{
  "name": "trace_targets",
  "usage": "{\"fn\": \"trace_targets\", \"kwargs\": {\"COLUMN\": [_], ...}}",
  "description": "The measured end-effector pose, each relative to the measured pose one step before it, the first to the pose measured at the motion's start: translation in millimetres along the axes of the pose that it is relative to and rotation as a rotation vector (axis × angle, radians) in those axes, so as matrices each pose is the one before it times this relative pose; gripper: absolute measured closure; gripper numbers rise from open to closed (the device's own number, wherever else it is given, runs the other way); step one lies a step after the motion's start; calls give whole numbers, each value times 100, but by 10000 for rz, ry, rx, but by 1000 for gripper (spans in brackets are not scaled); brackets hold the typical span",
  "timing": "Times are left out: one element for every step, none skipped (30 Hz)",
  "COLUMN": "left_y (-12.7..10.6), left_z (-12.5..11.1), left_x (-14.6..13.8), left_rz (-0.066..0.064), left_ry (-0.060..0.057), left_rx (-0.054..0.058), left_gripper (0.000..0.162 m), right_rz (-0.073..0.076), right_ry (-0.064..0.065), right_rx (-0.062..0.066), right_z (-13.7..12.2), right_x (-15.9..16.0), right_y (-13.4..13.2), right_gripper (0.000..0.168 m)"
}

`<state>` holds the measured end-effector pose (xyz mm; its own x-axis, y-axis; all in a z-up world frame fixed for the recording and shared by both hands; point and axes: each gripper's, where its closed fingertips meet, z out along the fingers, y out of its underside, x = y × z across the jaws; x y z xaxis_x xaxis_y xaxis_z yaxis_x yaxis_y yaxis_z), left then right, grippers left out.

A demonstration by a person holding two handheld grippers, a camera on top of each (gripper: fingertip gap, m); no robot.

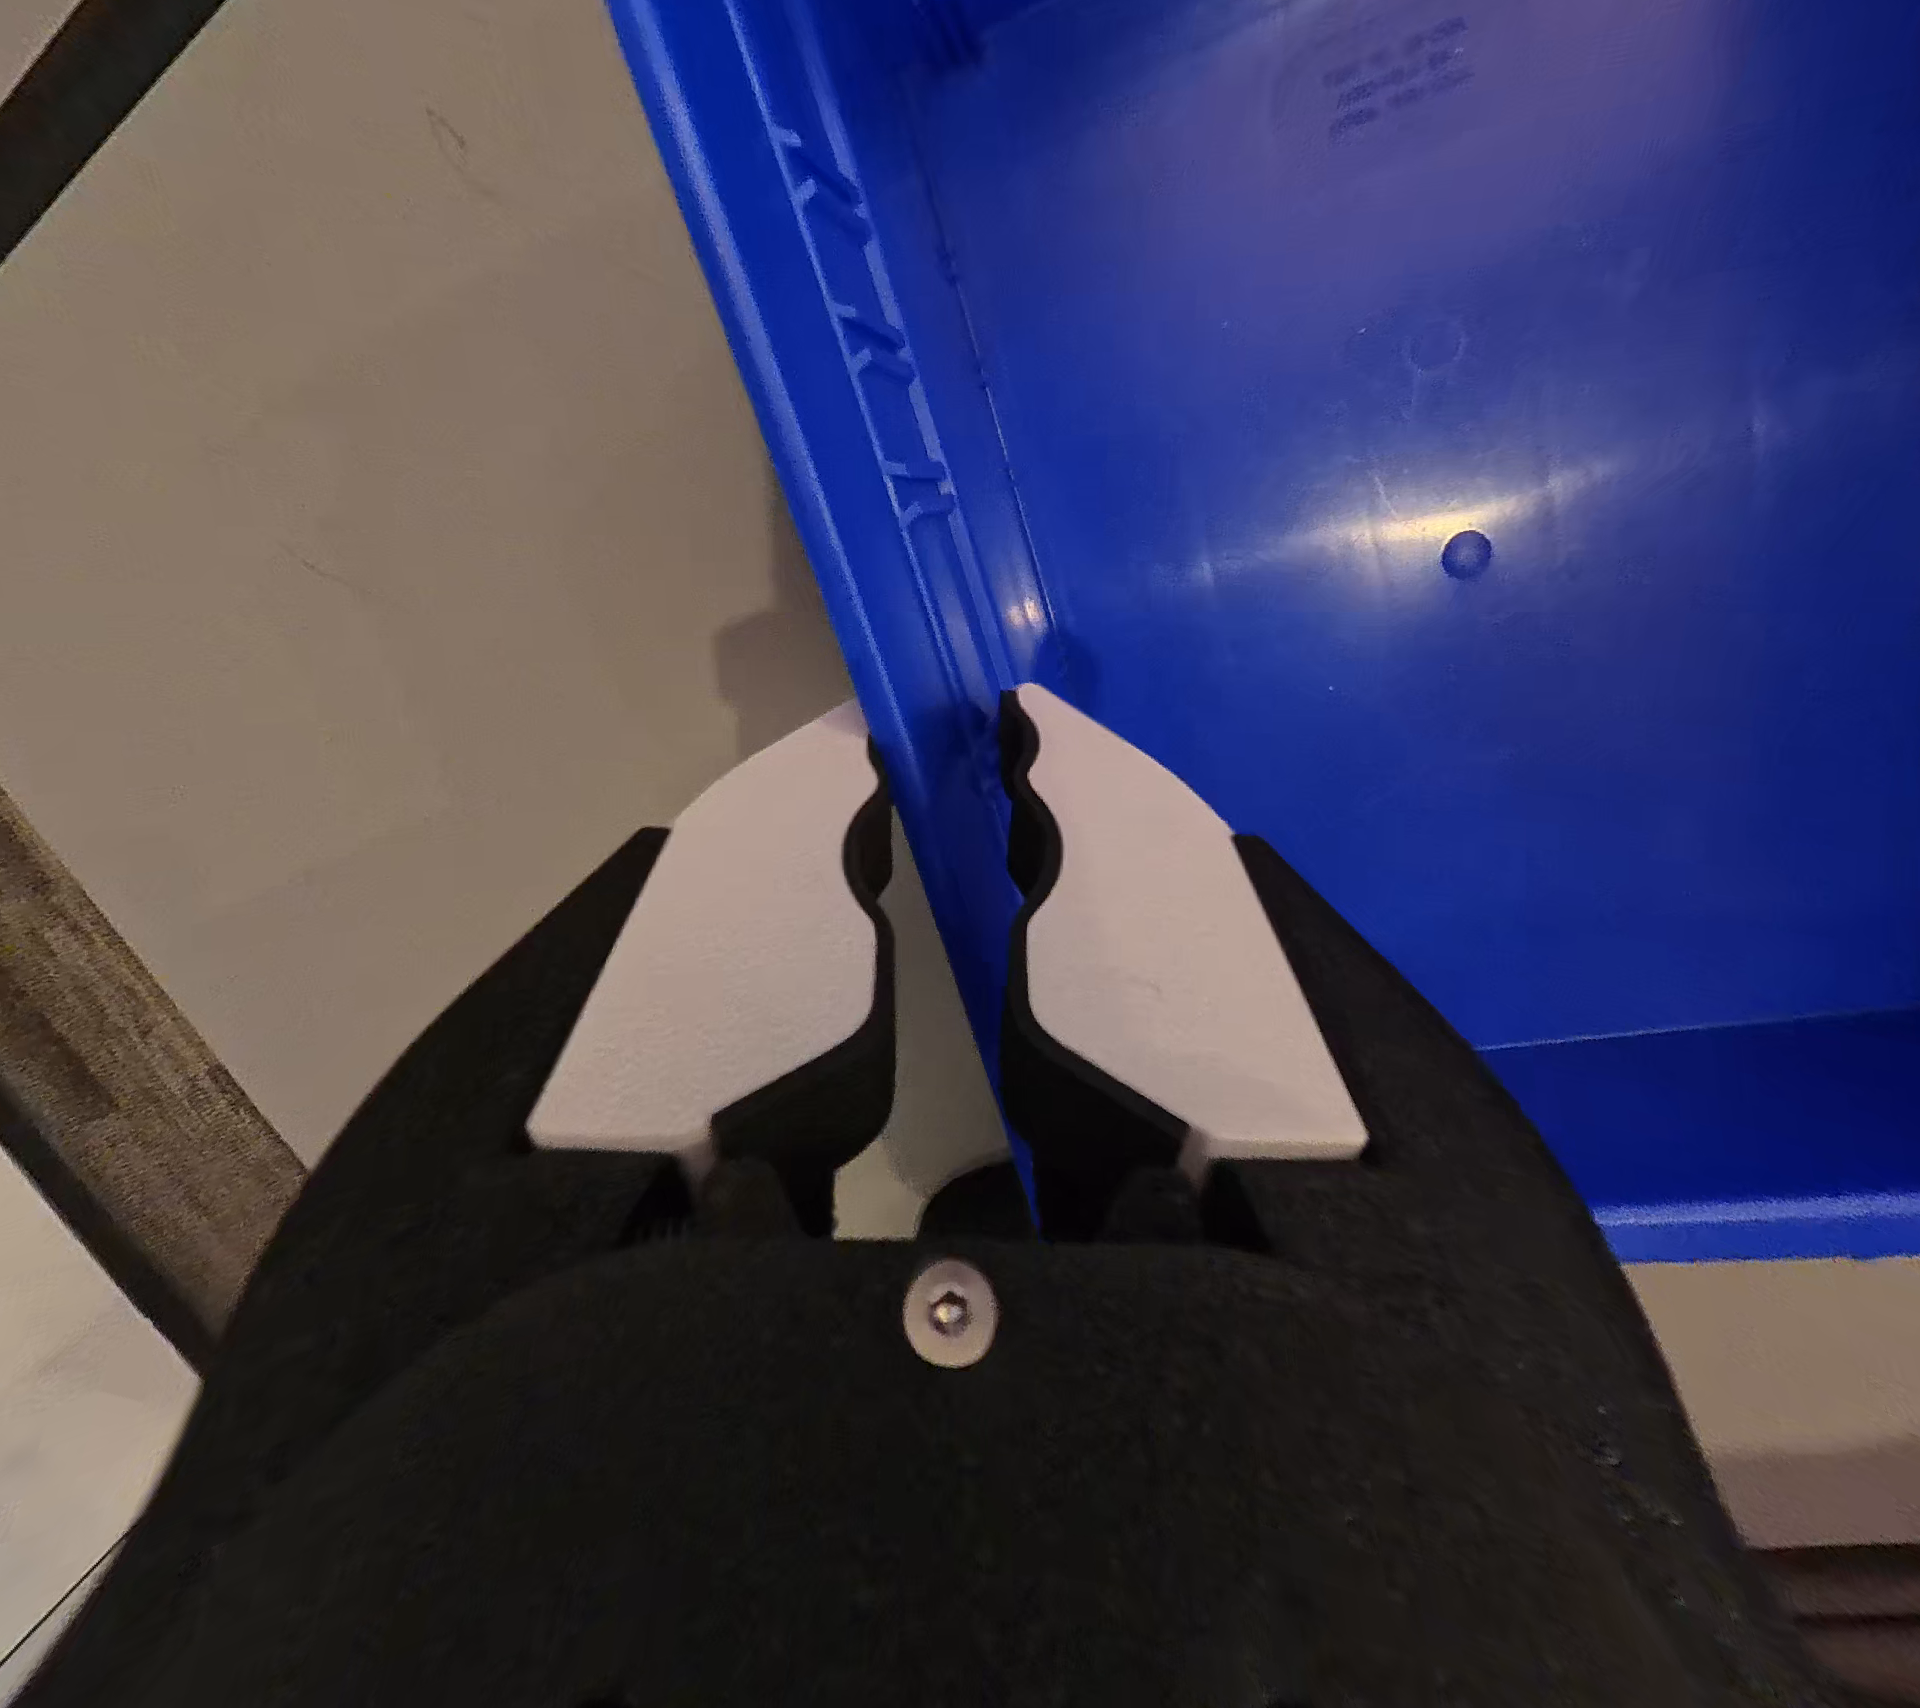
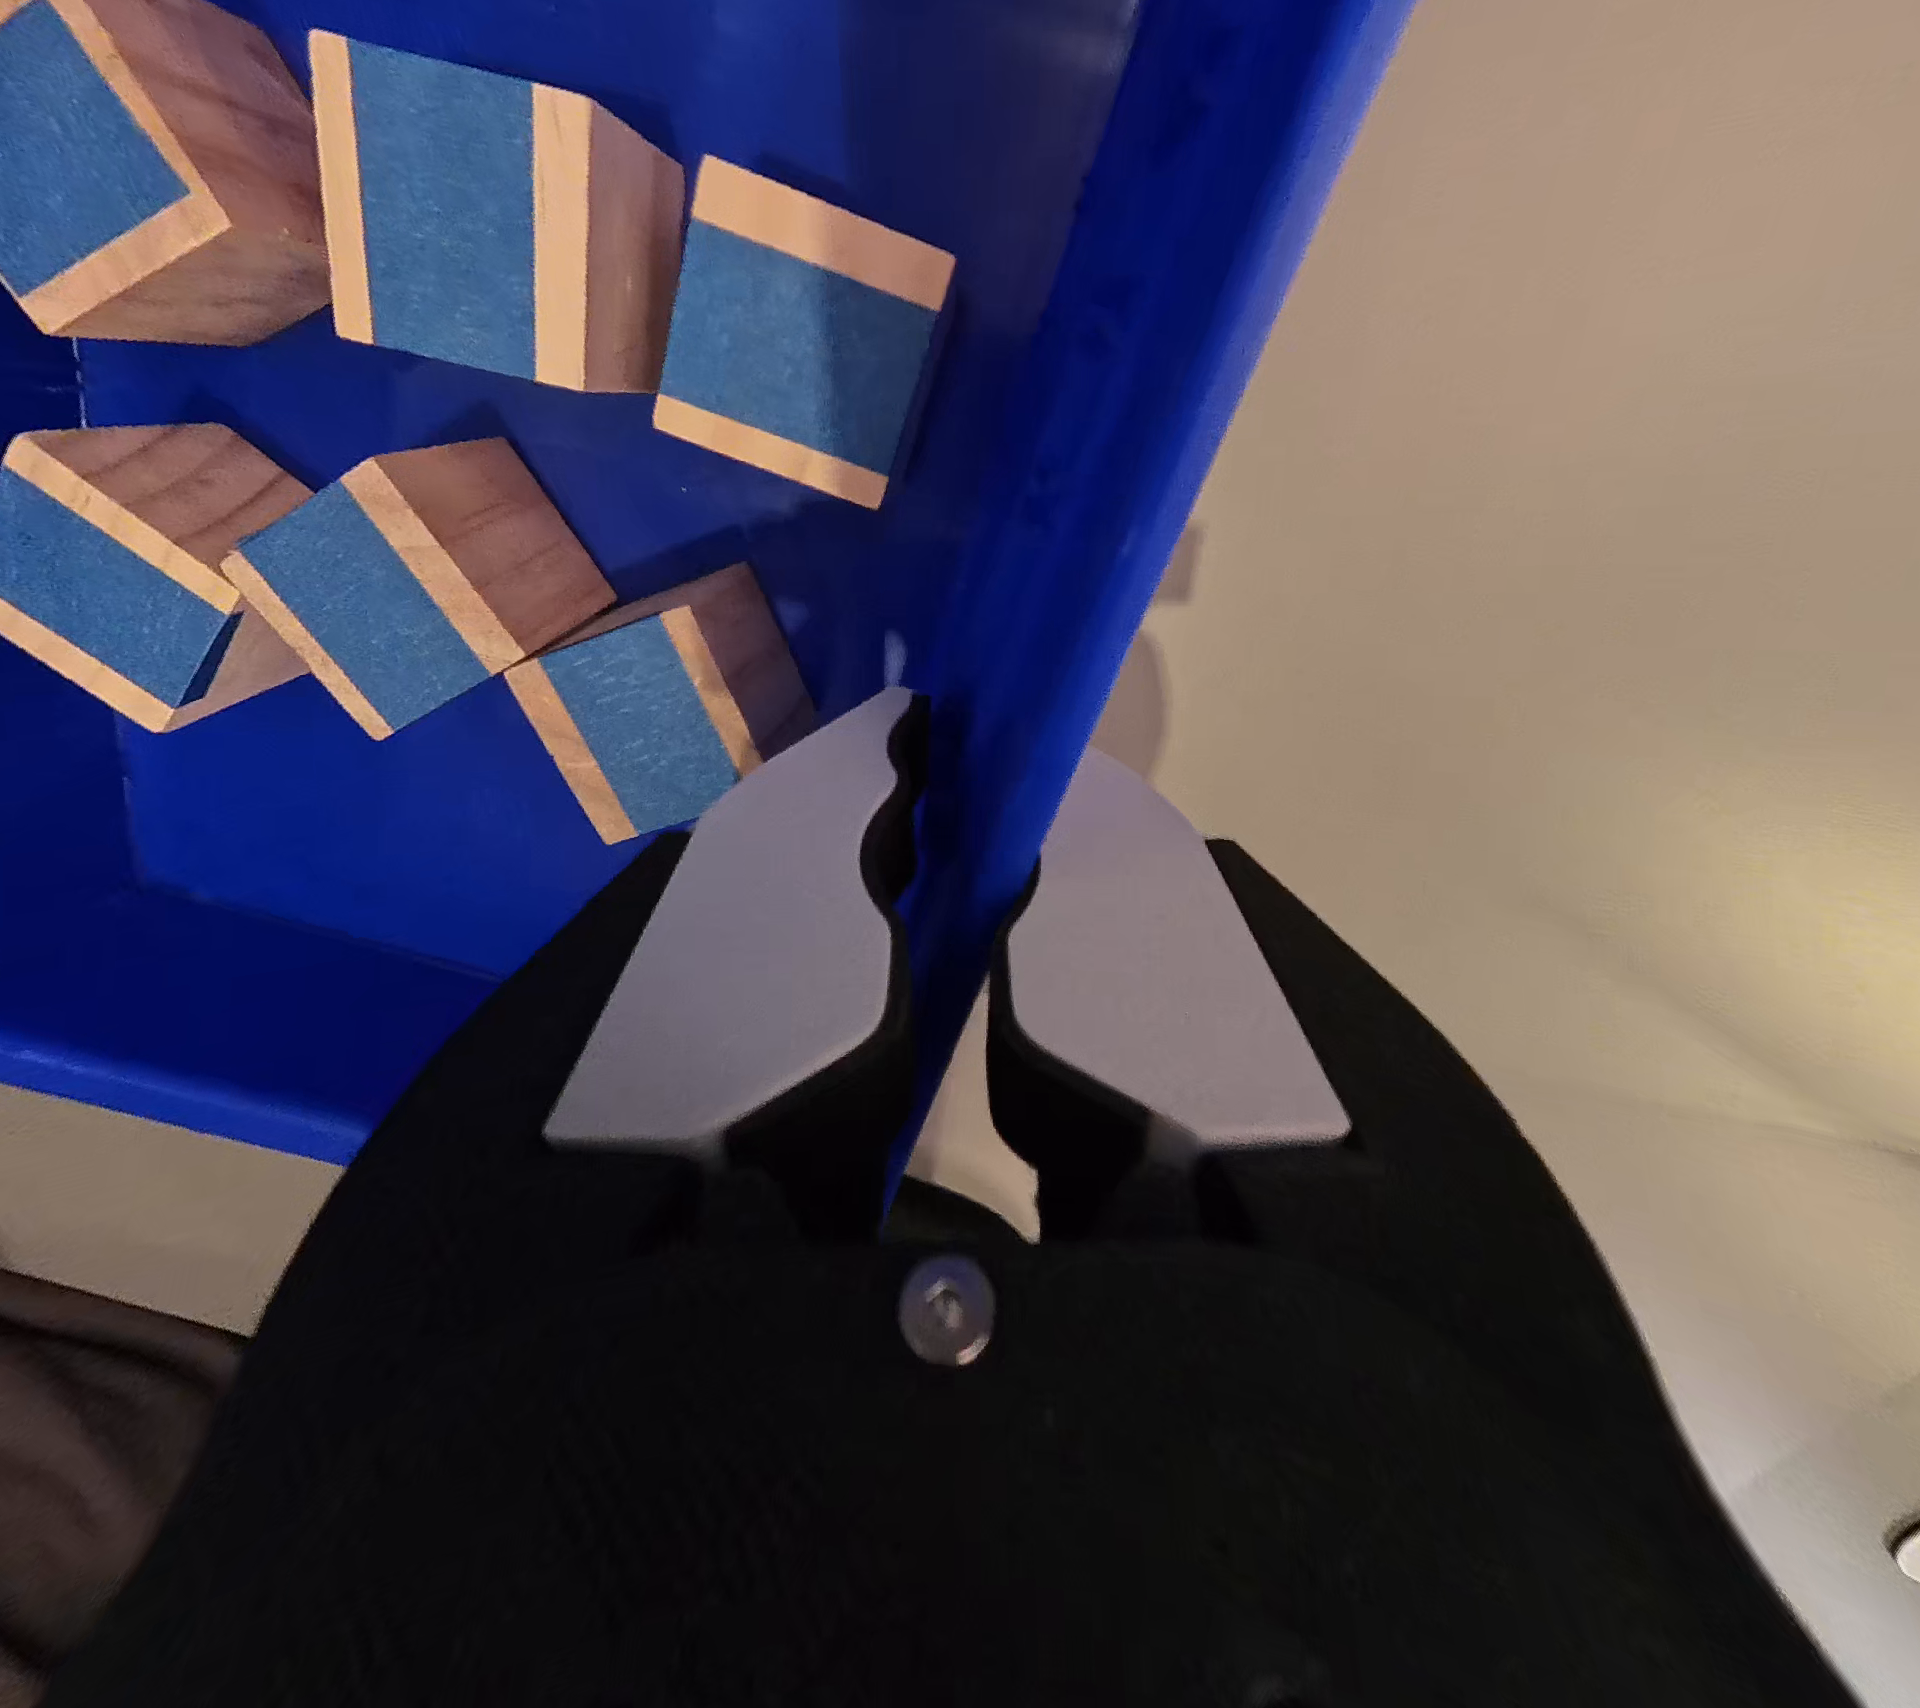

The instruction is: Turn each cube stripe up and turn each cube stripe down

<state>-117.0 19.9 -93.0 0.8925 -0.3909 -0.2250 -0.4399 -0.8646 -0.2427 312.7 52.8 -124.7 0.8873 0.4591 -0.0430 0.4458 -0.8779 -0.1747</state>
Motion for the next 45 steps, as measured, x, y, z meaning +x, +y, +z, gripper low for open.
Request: {"fn": "trace_targets", "kwargs": {"left_y": [0,-52,-72,-80,-143,-127,-79,-39,-36,-10,2,-2,0,-19,-12,1,12,11,8,36,80,-65,-97,-32,35,-59,-128,-142,-117,-134,-142,-105,-101,-95,-39,12,36,-61,-136,-133,-59,14,31,24,-36], "left_z": [-38,-66,-67,-46,-47,5,41,60,36,13,12,8,-2,15,20,8,13,10,87,210,265,279,214,124,23,-90,-236,-325,-426,-487,-555,-595,-633,-679,-725,-789,-836,-902,-953,-951,-882,-780,-660,-552,-429], "left_x": [207,319,411,516,467,308,-3,-177,-96,-11,-7,7,8,-10,-17,15,16,7,1,-121,-468,-271,136,235,174,182,-27,-167,-157,-224,-191,-91,-49,-38,-48,-66,-153,-266,-346,-371,-346,-331,-302,-231,-134], "left_rz": [29,13,36,-61,-87,-28,44,81,25,-3,11,-9,-6,-3,8,44,82,131,143,67,-60,-191,-112,-74,-115,-52,-29,-39,-27,15,33,25,23,46,18,4,-4,-16,-54,-109,-131,-118,-99,-62,-32], "left_ry": [183,255,300,355,310,172,-49,-175,-97,-14,7,21,31,25,8,18,38,66,98,73,-82,94,382,417,333,286,104,-18,-30,-89,-81,-17,13,19,13,12,-28,-82,-107,-93,-62,-43,-40,-10,28], "left_rx": [10,50,33,47,75,56,15,-5,1,0,4,12,12,15,11,1,-5,-18,-48,-96,-104,-34,-24,-22,-23,62,121,158,155,182,200,192,203,188,172,179,188,253,329,321,276,210,179,151,138], "left_gripper": [145,146,146,145,144,143,141,140,139,137,137,137,137,137,137,132,128,124,119,115,111,105,106,107,108,109,110,109,109,109,109,109,108,107,107,108,109,109,110,111,113,114,114,114,114], "right_rz": [-4,7,-9,-9,0,14,24,30,19,21,16,3,-3,20,68,117,55,28,48,54,3,-46,-34,-45,-30,14,4,-13,62,76,13,-10,17,20,17,19,41,110,180,239,185,180,94,99,198], "right_ry": [22,-5,-21,-54,-58,-34,16,-28,-59,-49,-1,58,95,87,40,-19,-46,-39,-7,75,161,214,193,139,115,55,49,48,50,69,57,42,7,0,-46,-90,-137,-210,-254,-290,-244,-97,22,16,-115], "right_rx": [-16,-6,9,29,39,22,11,3,23,17,3,-13,-23,-21,-2,7,5,11,-3,15,-2,-25,-15,-39,0,-22,-16,-17,-46,-60,-17,26,22,14,35,27,33,22,8,-36,-35,-55,-27,8,-48], "right_z": [6,-5,11,11,23,20,13,10,9,3,0,0,4,-6,5,12,10,6,19,54,82,70,20,8,49,6,-13,-3,9,10,-7,-19,22,81,44,19,10,-6,15,25,-51,-63,-50,-6,77], "right_x": [-70,-110,-164,-242,-254,-161,-13,15,8,-11,-4,-7,15,23,30,58,41,37,39,75,119,131,117,90,97,57,47,49,55,73,34,7,7,22,-18,-44,-66,-88,-132,-167,-166,-84,10,23,-50], "right_y": [4,-22,-63,-110,-146,-130,-90,-11,-26,-1,1,0,11,1,17,19,28,15,25,-40,-46,-35,-37,11,-3,19,26,24,61,72,42,-10,-1,0,-18,-9,6,13,39,74,81,182,133,23,47], "right_gripper": [158,157,156,155,153,152,152,152,152,152,152,152,152,152,152,154,153,153,153,153,152,150,149,148,147,146,146,145,145,145,145,145,145,145,145,145,146,147,150,154,157,158,158,157,158]}}
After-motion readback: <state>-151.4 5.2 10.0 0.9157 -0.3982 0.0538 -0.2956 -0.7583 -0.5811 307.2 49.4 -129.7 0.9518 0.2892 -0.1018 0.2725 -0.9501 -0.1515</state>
